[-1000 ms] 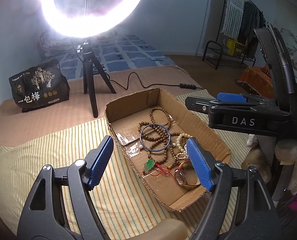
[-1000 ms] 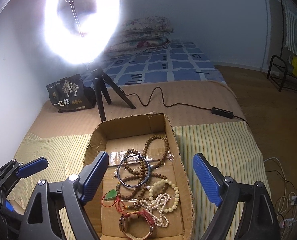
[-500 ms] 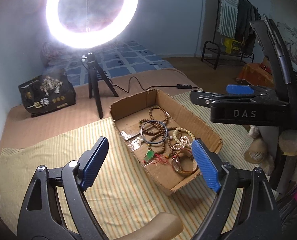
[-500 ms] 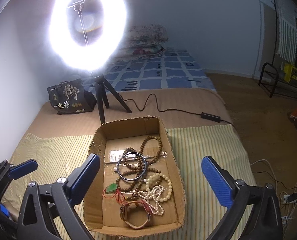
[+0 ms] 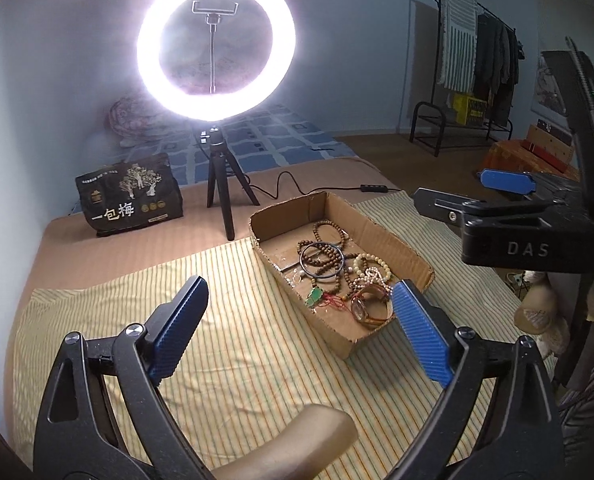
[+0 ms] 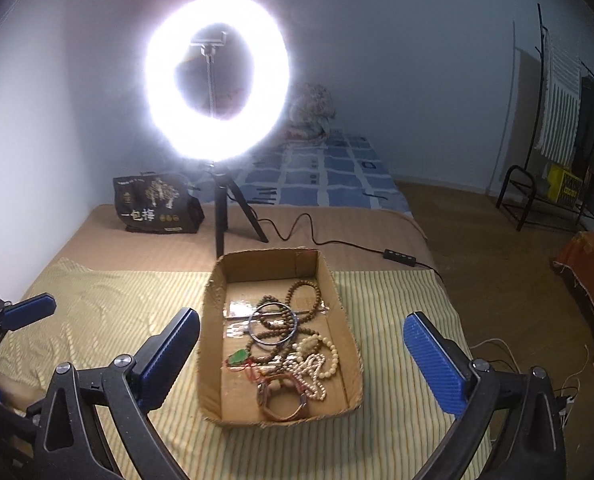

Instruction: Organize jewelry

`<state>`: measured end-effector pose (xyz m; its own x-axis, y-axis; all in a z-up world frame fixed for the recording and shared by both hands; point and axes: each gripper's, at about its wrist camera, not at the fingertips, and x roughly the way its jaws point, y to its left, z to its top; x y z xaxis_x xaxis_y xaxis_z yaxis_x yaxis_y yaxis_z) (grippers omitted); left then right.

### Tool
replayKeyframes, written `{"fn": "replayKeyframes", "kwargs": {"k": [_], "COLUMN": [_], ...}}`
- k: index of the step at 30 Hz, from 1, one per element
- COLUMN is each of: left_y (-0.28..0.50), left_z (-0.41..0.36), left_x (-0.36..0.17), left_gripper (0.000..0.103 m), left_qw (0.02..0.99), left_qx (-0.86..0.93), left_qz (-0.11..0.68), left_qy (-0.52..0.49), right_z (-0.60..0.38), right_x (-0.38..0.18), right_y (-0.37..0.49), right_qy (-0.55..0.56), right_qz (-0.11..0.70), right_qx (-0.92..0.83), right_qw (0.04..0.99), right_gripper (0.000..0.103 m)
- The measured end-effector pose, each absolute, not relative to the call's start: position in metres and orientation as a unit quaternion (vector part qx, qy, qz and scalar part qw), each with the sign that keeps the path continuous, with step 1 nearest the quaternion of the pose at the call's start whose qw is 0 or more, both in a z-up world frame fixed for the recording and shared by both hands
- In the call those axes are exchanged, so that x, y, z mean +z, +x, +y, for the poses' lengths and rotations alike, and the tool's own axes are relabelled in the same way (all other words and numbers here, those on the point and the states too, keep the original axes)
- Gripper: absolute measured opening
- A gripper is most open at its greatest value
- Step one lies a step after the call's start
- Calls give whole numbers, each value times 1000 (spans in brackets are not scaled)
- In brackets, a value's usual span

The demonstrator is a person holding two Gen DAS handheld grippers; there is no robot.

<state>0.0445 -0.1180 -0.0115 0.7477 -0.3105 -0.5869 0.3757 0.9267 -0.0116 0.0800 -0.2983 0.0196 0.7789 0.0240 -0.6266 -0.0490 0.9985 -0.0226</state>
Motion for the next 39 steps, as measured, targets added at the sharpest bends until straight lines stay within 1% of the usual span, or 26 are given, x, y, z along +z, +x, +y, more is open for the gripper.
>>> {"fn": "replayKeyframes", "kwargs": {"k": [8,11,17,24,39], "left_y": [25,19,11,8,18], "left_z": [-110,-110,-109,-109,-100], "left_x": [-15,-15,-18,-22,-19], "left_gripper": [99,102,102,103,103], "left_qw": [934,937,938,934,934], "left_qx": [-177,-170,-164,-164,-156], "left_qz": [303,296,289,301,316], "left_qy": [63,76,94,101,56], "right_z": [-287,-285,-283,-282,-285], "right_x": [23,17,8,-2,-14], "right_y": [48,41,27,27,35], "right_qy": [-17,-19,-6,-27,-31], "right_qz": [318,319,320,323,339], "right_qx": [17,18,18,8,3], "right_qw": [948,947,947,946,940], "right_gripper": [103,103,103,103,103]}}
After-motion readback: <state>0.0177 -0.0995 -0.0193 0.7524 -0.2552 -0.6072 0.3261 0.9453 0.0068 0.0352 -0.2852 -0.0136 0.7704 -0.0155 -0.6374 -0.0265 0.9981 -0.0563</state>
